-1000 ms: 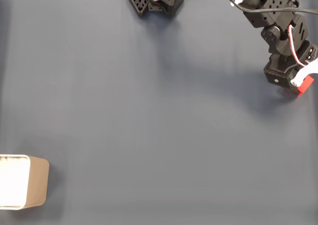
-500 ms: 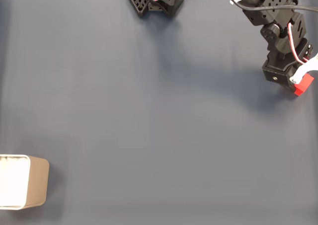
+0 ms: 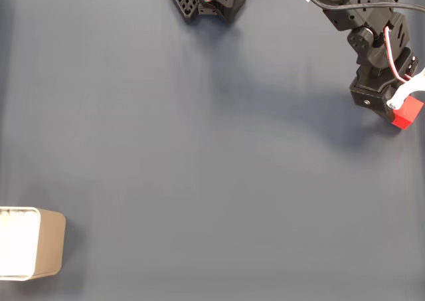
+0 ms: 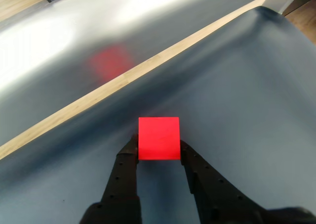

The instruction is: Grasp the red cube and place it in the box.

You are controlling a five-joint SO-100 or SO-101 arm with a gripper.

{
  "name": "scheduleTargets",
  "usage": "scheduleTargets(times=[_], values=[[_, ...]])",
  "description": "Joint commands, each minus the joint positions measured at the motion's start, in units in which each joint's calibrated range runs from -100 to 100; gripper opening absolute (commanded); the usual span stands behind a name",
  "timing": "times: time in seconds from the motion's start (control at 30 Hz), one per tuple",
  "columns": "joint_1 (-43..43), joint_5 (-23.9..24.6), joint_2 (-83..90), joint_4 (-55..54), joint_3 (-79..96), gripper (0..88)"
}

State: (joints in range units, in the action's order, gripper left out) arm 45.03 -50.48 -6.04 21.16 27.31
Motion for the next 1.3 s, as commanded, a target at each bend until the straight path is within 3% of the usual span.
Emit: scheduleTargets(times=[0.0, 0.63, 1.27], values=[[0.14, -0.98, 4.39, 0.4, -0.21, 7.1], [-1.78, -1.37, 8.72, 3.92, -0.02, 4.2], [-18.61, -4.44, 26.83, 18.92, -1.12, 4.3]])
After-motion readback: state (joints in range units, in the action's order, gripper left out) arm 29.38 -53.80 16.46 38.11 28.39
